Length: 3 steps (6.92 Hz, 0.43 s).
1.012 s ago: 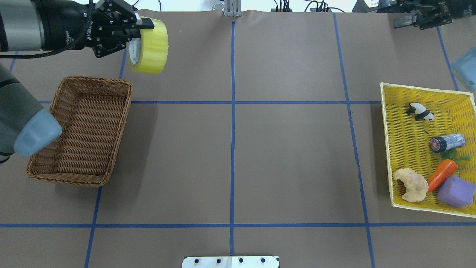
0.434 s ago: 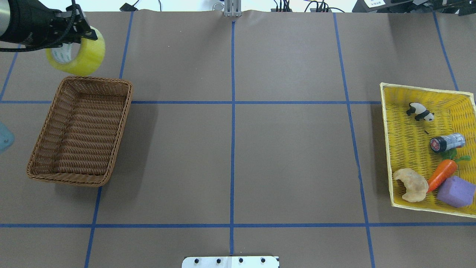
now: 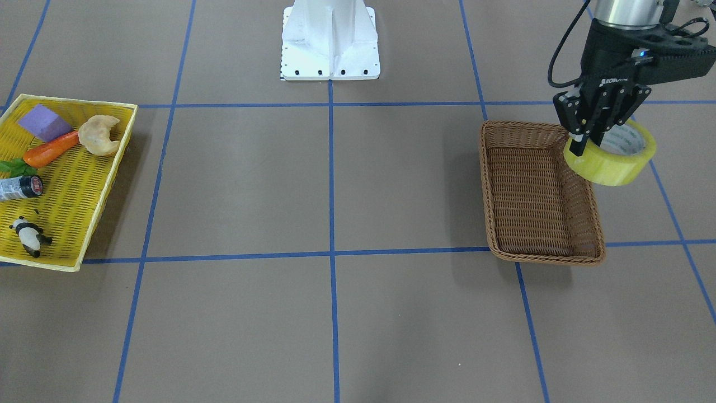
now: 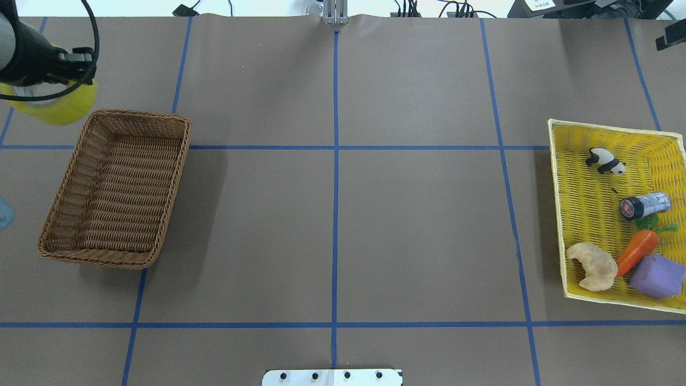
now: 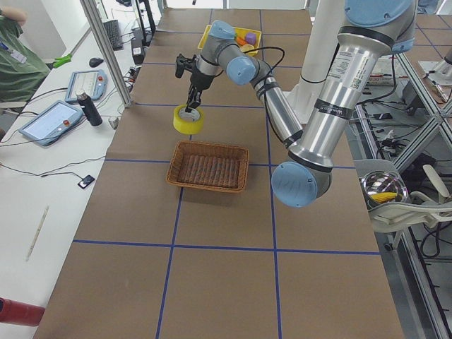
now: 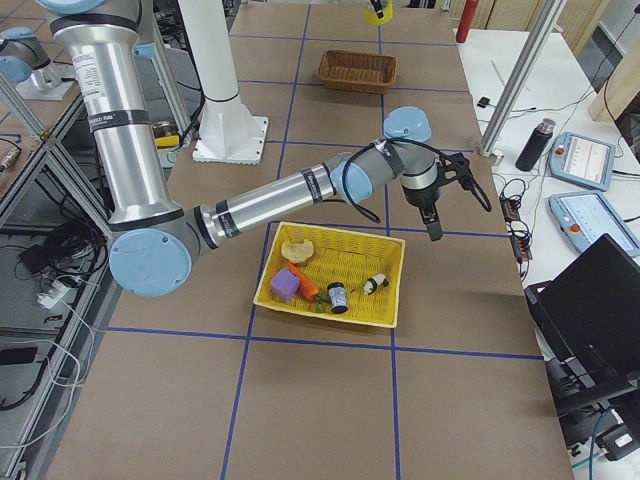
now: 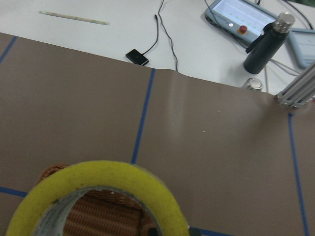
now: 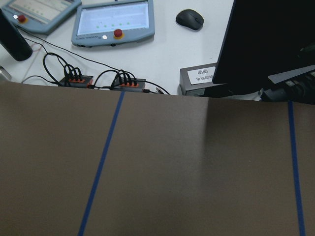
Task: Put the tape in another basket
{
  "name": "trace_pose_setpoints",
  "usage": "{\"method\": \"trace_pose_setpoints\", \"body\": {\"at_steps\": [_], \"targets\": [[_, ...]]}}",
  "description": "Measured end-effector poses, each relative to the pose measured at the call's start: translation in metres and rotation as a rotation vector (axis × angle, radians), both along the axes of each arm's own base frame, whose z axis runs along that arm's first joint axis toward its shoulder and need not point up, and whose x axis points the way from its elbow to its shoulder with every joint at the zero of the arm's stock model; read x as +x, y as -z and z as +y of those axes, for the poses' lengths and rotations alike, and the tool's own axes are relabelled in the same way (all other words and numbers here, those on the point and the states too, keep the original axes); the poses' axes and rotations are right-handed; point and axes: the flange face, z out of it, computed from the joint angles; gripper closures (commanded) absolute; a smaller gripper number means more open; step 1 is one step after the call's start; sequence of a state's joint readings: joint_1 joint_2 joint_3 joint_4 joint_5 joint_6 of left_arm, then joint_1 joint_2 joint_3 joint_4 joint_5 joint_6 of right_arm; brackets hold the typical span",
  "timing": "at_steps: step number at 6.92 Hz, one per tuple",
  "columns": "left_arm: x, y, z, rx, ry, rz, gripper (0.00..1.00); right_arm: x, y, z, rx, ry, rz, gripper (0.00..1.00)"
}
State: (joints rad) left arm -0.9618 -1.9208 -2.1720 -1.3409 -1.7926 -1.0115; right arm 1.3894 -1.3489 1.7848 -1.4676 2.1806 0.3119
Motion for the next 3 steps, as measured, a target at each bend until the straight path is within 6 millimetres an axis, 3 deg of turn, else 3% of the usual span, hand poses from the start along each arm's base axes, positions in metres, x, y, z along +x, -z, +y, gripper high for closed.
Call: {"method": "trace_pose_setpoints", "body": {"at_steps": [3], "targets": [[0.074, -0.057, -0.003, -0.167, -0.151, -0.083, 1.0, -0.013, -0.018, 0.012, -0.204, 0.232, 0.106, 0.0]]}}
